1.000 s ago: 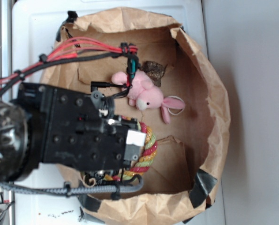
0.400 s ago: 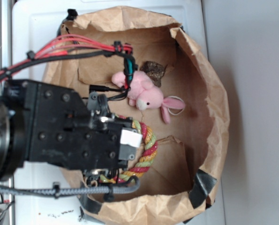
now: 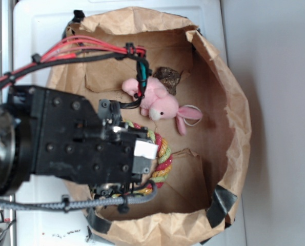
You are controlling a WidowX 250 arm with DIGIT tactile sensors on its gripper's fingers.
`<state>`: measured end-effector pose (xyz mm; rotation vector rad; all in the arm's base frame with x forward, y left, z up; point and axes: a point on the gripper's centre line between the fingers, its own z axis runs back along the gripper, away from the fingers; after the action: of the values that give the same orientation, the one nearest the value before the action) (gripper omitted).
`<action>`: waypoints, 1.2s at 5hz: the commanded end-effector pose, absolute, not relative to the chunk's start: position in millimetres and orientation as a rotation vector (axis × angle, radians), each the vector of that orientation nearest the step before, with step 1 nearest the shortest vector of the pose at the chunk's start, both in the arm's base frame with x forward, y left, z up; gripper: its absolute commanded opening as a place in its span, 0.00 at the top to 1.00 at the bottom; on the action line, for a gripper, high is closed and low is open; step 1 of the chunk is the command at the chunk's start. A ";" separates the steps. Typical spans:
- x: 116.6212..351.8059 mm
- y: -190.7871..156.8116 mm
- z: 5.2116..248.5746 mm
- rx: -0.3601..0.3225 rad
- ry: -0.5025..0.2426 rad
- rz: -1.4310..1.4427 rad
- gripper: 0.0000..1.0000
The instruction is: Grab the red paper.
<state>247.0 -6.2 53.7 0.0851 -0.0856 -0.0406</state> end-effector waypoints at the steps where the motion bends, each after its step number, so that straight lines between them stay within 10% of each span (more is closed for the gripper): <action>1: 254.5 -4.8 62.2 0.086 -0.128 -0.036 1.00; 6: 290.1 34.9 141.1 -0.003 -0.267 0.020 1.00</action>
<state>284.6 27.5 120.0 -0.0203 -0.1912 0.0095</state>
